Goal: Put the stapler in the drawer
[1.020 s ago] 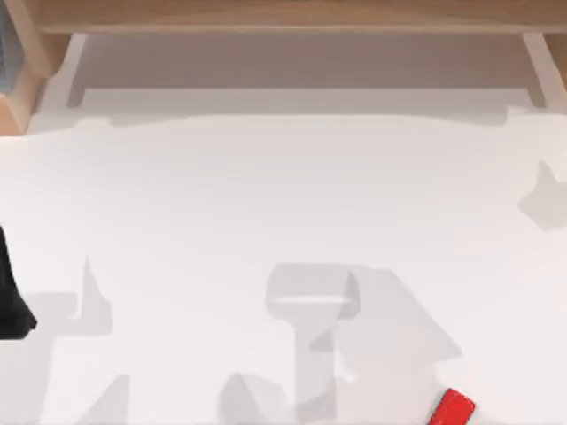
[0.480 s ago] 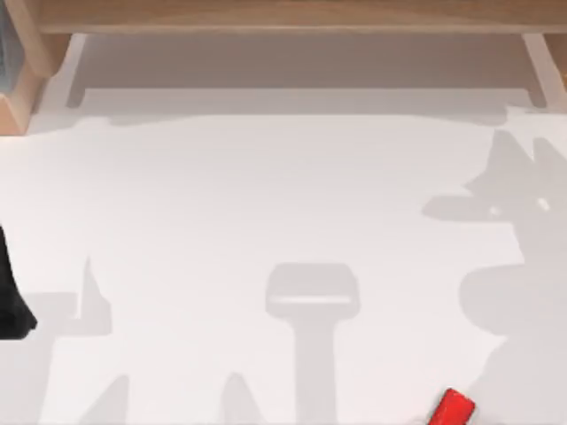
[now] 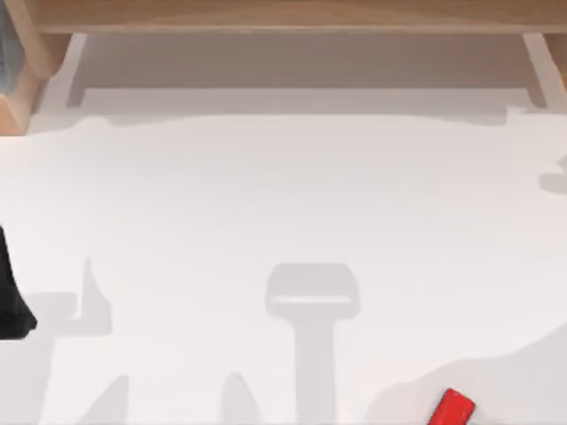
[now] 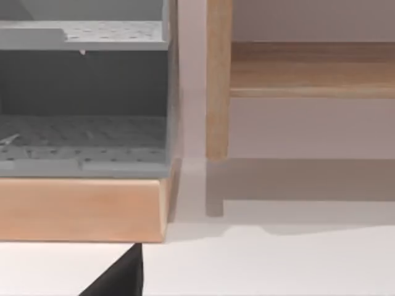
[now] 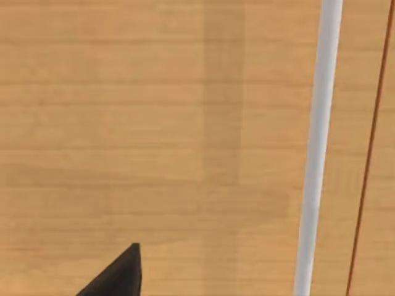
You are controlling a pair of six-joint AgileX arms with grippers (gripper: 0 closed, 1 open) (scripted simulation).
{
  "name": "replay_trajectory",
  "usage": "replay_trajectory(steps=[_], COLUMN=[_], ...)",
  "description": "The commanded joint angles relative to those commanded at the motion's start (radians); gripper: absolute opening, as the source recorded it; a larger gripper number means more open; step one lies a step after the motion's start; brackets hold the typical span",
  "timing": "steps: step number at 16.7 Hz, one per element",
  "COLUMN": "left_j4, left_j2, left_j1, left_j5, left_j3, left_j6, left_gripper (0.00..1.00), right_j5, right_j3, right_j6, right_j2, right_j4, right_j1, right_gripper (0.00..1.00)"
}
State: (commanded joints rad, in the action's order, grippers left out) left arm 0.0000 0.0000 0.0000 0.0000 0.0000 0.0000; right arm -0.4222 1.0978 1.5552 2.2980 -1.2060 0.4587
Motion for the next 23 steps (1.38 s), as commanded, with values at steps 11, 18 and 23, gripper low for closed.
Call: replay_trajectory(steps=[11, 18, 23], left_j4=[0.000, 0.000, 0.000], left_j2=[0.000, 0.000, 0.000], left_j1=[0.000, 0.000, 0.000], left_j5=[0.000, 0.000, 0.000], left_j3=[0.000, 0.000, 0.000], left_j6=[0.000, 0.000, 0.000], left_gripper=[1.00, 1.00, 1.00], right_j5=[0.019, 0.024, 0.024], right_j3=[0.089, 0.116, 0.116], right_j6=[0.003, 0.003, 0.003], right_j2=[0.042, 0.055, 0.055], right_j4=[0.047, 0.062, 0.062], right_j1=[-0.018, -0.023, -0.023], right_gripper=[1.00, 0.92, 0.55])
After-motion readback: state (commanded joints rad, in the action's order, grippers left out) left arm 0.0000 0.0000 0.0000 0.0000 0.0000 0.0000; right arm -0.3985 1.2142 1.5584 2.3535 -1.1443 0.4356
